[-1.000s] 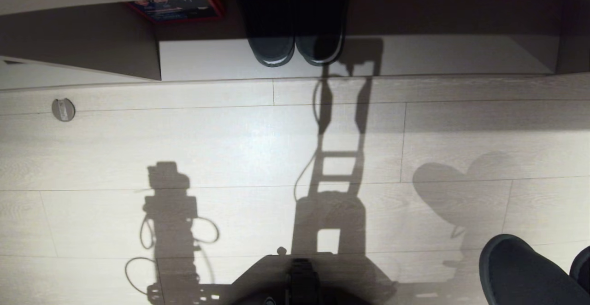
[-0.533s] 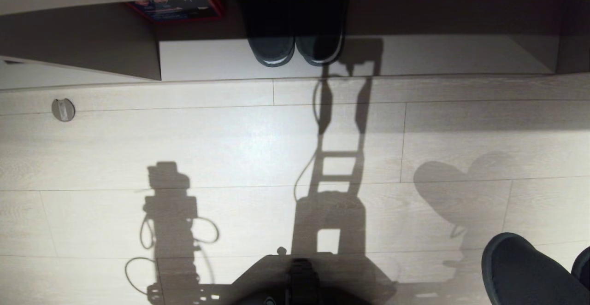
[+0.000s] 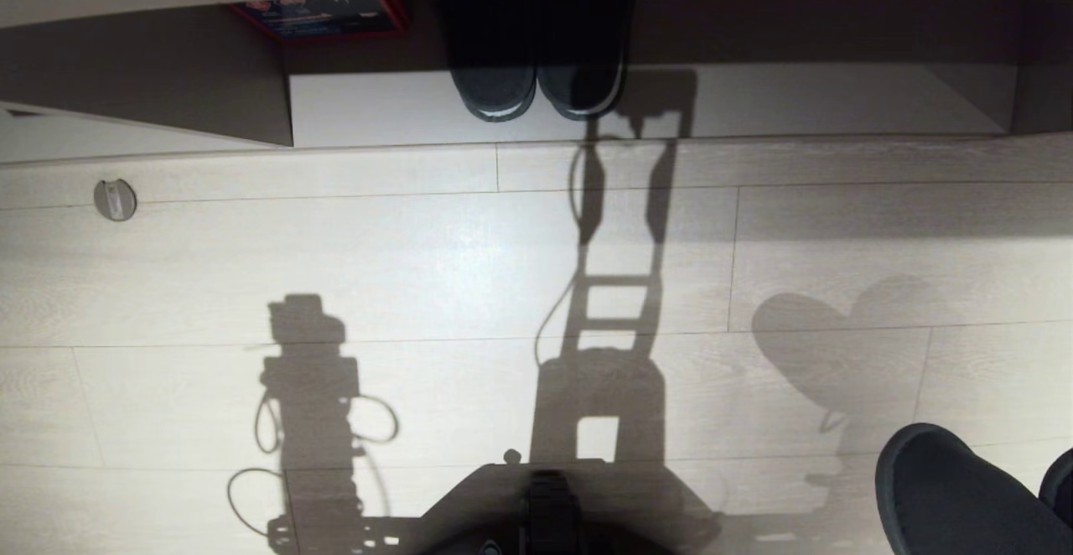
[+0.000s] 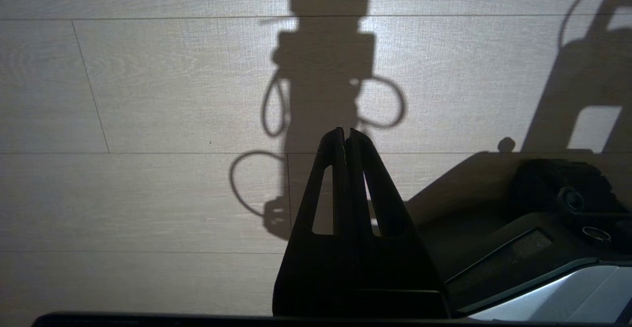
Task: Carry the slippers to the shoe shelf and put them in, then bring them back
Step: Place the slippers on the floor
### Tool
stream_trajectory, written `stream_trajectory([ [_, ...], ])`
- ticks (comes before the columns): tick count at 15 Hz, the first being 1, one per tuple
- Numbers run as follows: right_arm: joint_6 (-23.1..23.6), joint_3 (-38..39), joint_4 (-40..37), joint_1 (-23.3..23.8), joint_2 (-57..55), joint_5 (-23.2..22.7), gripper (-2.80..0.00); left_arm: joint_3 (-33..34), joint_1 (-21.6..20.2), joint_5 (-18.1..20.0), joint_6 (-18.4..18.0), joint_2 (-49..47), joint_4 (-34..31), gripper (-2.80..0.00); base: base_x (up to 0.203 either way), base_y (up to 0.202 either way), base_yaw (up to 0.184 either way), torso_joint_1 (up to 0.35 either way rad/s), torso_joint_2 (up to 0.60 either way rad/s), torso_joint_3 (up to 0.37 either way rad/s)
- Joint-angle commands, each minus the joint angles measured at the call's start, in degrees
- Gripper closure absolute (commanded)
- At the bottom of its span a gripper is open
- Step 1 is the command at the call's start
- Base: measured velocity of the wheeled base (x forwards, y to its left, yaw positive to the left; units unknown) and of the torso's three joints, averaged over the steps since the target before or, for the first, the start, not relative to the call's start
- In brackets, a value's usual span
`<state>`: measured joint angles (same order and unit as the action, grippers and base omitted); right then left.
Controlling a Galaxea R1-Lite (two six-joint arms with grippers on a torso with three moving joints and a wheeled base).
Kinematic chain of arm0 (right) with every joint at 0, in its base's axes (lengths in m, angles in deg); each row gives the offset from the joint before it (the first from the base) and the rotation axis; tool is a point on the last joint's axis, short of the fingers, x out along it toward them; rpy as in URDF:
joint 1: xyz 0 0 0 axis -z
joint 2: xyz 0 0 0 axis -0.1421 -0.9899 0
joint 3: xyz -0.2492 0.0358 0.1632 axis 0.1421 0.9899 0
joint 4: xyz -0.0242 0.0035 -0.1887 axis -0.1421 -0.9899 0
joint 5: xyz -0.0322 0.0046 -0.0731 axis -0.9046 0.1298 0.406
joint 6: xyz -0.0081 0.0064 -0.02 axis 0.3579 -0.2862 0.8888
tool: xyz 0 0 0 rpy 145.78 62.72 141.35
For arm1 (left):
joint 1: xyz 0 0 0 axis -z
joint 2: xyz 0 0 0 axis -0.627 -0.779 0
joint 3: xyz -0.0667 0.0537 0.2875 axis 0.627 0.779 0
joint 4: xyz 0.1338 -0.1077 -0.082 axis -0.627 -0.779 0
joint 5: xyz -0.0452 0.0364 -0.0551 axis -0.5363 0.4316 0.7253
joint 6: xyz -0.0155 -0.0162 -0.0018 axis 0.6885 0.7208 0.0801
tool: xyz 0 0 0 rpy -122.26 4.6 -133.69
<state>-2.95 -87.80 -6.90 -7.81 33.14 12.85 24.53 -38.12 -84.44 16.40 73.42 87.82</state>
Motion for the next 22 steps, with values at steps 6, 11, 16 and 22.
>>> stream_trajectory([
  [6,0.0,2.3,0.0,0.0,2.1,0.0,0.0,0.0,0.0,0.0,0.1,0.0,0.0,0.0,0.0,0.0,0.0,0.0,0.0,0.0],
  [11,0.0,2.3,0.0,0.0,2.1,0.0,0.0,0.0,0.0,0.0,0.0,0.0,0.0,0.0,0.0,0.0,0.0,0.0,0.0,0.0],
  [16,0.0,2.3,0.0,0.0,2.1,0.0,0.0,0.0,0.0,0.0,0.0,0.0,0.0,0.0,0.0,0.0,0.0,0.0,0.0,0.0],
  [22,0.0,2.3,0.0,0.0,2.1,0.0,0.0,0.0,0.0,0.0,0.0,0.0,0.0,0.0,0.0,0.0,0.0,0.0,0.0,0.0],
])
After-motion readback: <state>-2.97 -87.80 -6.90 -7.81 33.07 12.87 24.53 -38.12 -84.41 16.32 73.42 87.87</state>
